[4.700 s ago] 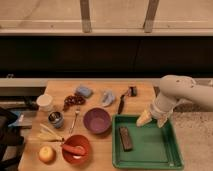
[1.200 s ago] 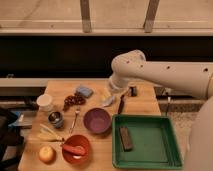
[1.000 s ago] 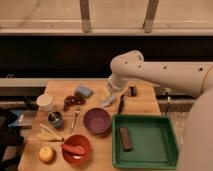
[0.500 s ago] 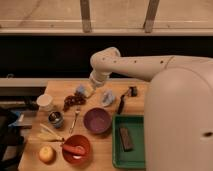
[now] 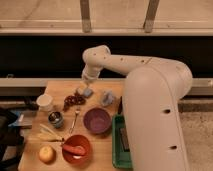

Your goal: Wipe purple bowl with sponge

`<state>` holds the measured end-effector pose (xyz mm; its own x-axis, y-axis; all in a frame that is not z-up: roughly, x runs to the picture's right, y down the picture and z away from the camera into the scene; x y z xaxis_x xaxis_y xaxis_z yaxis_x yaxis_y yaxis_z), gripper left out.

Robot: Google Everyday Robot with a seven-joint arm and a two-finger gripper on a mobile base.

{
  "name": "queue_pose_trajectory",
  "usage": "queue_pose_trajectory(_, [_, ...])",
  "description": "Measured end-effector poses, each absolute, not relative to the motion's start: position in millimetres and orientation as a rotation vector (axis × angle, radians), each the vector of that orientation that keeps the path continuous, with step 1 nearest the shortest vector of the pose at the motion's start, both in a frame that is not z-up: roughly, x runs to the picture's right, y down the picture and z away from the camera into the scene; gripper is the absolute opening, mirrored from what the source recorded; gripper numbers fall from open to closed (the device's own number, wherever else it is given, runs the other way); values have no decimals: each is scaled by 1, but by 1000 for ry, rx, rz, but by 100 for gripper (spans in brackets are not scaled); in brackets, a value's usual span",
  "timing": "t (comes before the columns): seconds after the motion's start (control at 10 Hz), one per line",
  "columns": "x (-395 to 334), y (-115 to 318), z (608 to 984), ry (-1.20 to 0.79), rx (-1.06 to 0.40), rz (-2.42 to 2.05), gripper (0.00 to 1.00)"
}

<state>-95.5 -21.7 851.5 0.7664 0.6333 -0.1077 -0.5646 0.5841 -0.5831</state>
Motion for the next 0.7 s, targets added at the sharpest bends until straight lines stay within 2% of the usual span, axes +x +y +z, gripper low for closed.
queue_pose_trajectory(0.7, [-79, -3, 854, -36, -604, 749, 70])
